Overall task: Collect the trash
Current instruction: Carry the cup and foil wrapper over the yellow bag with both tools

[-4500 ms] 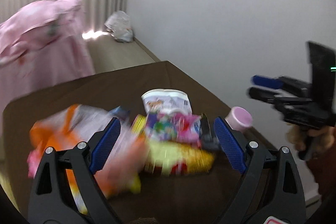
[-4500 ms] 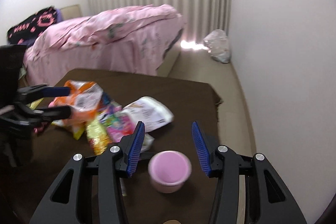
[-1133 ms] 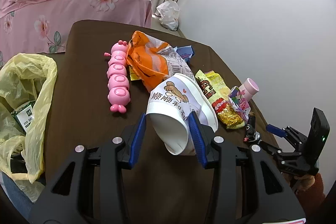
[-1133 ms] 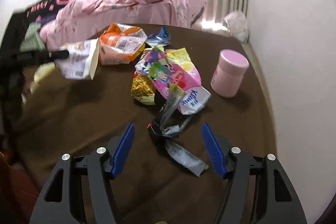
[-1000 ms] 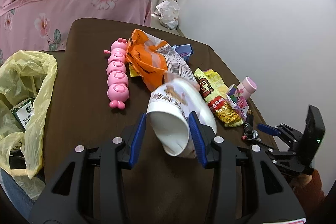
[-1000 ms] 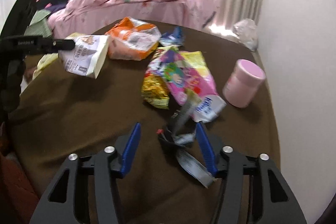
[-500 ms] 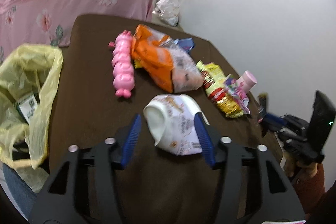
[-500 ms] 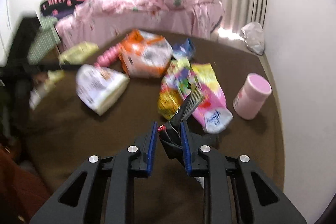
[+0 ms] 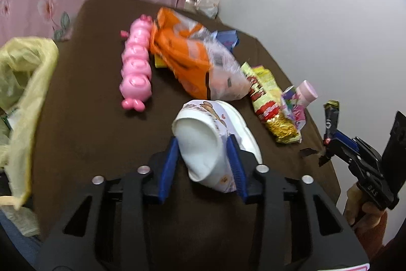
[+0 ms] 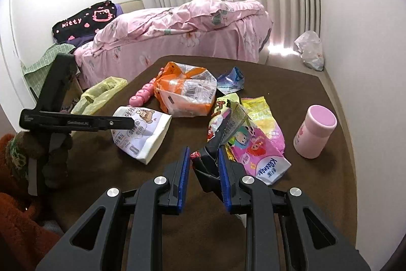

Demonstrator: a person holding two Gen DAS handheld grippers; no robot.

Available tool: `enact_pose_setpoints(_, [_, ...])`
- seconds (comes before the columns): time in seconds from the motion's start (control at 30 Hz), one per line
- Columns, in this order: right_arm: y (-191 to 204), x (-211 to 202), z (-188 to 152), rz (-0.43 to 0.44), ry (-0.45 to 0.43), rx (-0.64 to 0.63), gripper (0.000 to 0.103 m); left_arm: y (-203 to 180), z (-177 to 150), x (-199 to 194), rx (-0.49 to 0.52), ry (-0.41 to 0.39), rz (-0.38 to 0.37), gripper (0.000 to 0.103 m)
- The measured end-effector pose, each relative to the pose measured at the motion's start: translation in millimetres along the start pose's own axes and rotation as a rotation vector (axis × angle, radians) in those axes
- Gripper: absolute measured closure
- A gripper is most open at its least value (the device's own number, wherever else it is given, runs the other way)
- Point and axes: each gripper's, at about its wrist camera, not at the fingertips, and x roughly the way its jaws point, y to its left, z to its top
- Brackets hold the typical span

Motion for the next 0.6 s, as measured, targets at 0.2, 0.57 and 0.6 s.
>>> enact_pose_setpoints(0.2, [17.5, -0.5, 22.5, 0.048, -0.052, -0.04, 0.081, 6.3, 1.8, -55.1, 0.015, -0.137, 0.084, 0.068])
enact_pose_setpoints(0.57, [108.4, 37.2, 121.9, 0.243, -0.145, -0.178, 0.081, 65.9, 17.7, -181.7, -0.075, -0.445, 0.482, 0.067])
enact_pose_setpoints(0.6, [122.1, 46.5, 131.4, 0.259, -0.142, -0.195, 0.081, 71.8, 17.5, -187.1, -0.092, -0.458, 0.495, 0.067])
